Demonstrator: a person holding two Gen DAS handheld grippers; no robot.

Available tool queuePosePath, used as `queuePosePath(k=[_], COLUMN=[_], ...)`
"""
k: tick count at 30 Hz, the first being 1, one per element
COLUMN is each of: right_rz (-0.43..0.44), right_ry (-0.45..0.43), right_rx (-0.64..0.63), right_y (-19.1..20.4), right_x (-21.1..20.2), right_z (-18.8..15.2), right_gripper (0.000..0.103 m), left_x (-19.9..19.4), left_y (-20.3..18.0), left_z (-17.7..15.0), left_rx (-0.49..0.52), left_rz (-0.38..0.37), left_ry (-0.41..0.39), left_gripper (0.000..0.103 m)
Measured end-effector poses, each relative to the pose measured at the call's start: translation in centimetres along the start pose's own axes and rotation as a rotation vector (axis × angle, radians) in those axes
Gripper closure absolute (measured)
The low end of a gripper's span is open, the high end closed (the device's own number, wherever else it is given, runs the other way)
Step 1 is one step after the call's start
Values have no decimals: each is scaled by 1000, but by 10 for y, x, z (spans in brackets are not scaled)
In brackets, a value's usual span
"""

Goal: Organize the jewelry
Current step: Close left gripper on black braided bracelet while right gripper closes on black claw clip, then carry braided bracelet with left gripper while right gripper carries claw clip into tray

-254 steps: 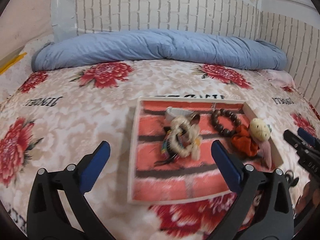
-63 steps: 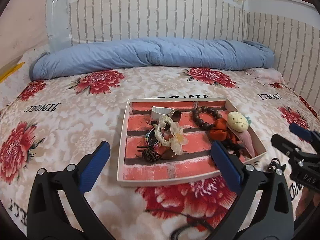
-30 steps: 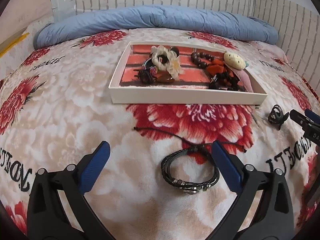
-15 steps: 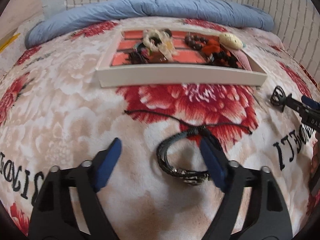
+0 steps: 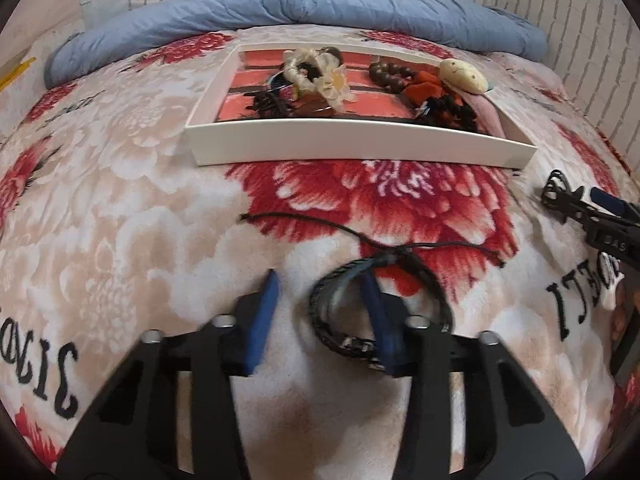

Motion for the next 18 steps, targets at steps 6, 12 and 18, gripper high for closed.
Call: queuePosePath(k=[6,12,18], right_rz=[13,46,44], right_ry=[39,35,15], right_rx=[4,32,43], right_y=[1,-2,-3], right_x=[9,9,2], right_z=[-2,-3,-2], right_gripper=[34,58,59], left_x=[1,1,-5], left_y=[2,4,2], left_z=[2,5,8], left_rx=[-7,-11,-7], left_rz=[1,0,-5], left_ry=[-9,-21,-46], left_gripper=[86,94,95])
Point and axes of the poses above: each gripper's, at about its wrist camera, not at the fingertips, and x roughly the way its jaws point, y to its left, z to its top, the point moved 4 cm from there along x, roughly the way its jaws point, and after that the axes turned 5 degrees about -y, right-handed, at the moved point
